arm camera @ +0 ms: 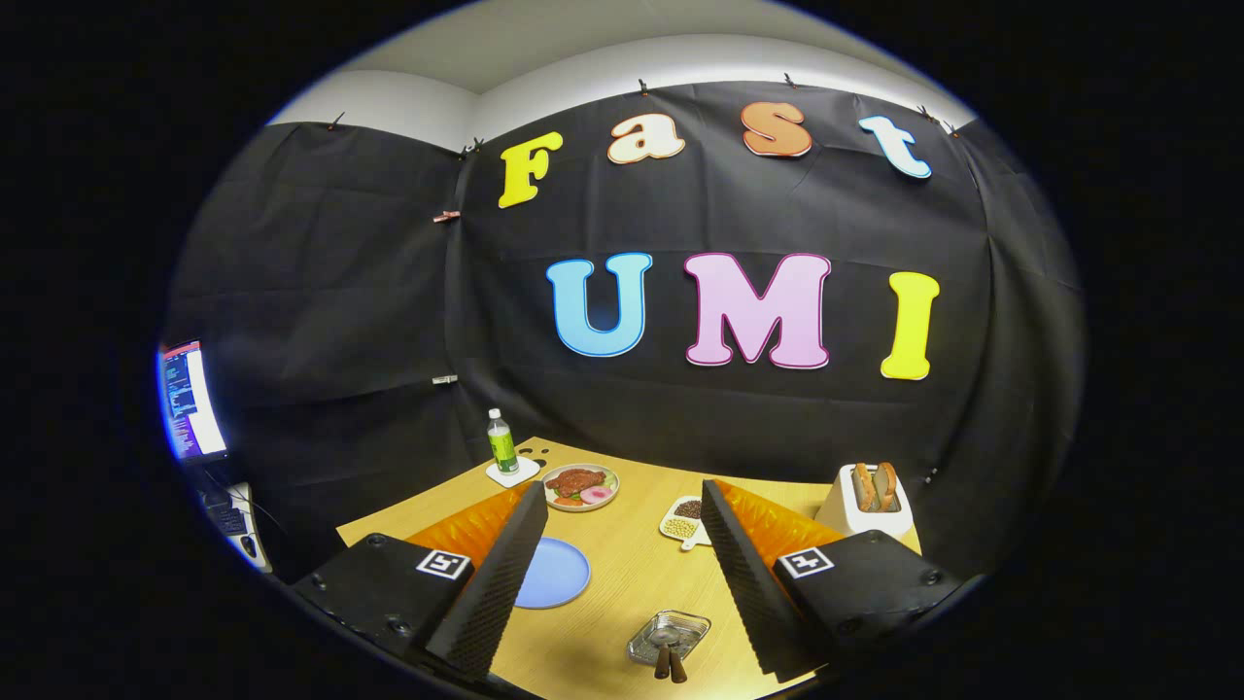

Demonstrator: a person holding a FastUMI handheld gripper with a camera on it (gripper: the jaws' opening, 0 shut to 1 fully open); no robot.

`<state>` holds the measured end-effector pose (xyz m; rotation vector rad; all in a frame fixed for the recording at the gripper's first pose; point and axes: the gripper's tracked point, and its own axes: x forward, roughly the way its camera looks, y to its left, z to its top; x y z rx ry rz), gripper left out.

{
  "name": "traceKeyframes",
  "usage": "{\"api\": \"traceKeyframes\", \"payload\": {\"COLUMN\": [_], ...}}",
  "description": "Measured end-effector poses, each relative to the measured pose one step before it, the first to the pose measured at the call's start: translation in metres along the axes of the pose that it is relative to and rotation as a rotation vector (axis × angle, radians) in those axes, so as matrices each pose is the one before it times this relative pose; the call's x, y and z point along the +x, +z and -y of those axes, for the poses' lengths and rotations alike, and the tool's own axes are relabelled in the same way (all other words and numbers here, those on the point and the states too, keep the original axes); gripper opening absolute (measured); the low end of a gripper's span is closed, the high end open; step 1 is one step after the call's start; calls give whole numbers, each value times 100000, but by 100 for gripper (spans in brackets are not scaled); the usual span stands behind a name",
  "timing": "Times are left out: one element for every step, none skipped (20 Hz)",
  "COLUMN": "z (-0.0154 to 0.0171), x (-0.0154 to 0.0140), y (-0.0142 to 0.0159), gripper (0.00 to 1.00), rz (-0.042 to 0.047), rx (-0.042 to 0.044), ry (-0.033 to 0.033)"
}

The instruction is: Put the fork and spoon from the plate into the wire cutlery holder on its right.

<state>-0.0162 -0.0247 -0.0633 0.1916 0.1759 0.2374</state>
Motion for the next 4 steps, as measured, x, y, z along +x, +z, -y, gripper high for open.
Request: {"api": "traceKeyframes", "payload": {"z": [-98, -79, -80, -30], "x": [22, 92, -60, 65], "y": [29, -161, -65, -75], "gripper": [99, 99, 99, 99], "rz": [-232, -299, -322, -200], "rx": [-87, -65, -123, -188], "ry": [306, 223, 168, 193]}}
